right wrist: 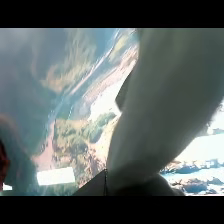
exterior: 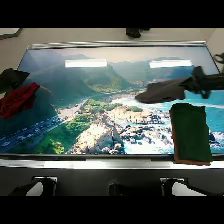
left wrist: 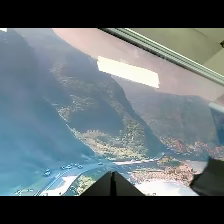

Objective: Fold the shirts.

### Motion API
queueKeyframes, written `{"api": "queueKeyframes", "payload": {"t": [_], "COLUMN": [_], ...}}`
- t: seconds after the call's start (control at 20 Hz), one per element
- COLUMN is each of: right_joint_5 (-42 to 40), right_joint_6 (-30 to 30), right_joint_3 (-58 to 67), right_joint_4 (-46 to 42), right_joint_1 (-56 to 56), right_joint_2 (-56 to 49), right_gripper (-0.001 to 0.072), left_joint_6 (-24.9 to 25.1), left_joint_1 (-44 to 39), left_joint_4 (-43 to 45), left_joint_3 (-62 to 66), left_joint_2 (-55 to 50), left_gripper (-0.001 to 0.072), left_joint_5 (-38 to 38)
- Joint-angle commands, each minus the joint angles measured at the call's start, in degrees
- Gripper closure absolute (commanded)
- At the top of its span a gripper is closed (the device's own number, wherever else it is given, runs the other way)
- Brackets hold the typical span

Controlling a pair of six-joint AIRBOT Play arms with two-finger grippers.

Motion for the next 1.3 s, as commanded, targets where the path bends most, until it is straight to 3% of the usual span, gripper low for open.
{"api": "queueKeyframes", "payload": {"t": [0.0, 0.4, 0.55, 0.75, 0.95, 1.1, 1.25], "right_joint_5": [4.9, 10.8, 14.0, 20.5, 20.0, 15.4, 10.8], "right_joint_6": [3.1, 11.1, 14.9, 15.3, 15.1, 15.3, 16.0], "right_joint_3": [1.9, 2.0, 2.0, -2.0, -19.5, -36.5, -45.2], "right_joint_4": [-0.9, -1.4, -10.7, -26.3, -39.8, -38.8, -39.6], "right_joint_1": [-10.3, -21.1, -22.8, -22.8, -22.8, -22.8, -22.8], "right_joint_2": [5.2, 10.1, 10.9, 11.1, 18.2, 24.2, 26.6], "right_gripper": [0.0671, 0.0671, 0.0671, 0.0671, 0.0671, 0.0670, 0.0669], "left_joint_6": [0.0, 0.0, 0.1, 0.9, 0.9, 0.9, 0.9], "left_joint_1": [0.0, 0.0, 0.0, 0.0, 0.0, 0.0, 0.0], "left_joint_4": [-0.2, -0.2, -0.2, -0.2, -0.2, -0.2, -0.2], "left_joint_3": [0.0, 0.0, 0.0, 0.0, 0.0, 0.0, 0.0], "left_joint_2": [0.1, 0.3, 0.3, 0.5, 0.5, 0.5, 0.5], "left_gripper": [0.0672, 0.0672, 0.0672, 0.0672, 0.0672, 0.0672, 0.0671], "left_joint_5": [0.0, 0.0, 0.0, -0.1, -2.1, -2.2, -2.2]}}
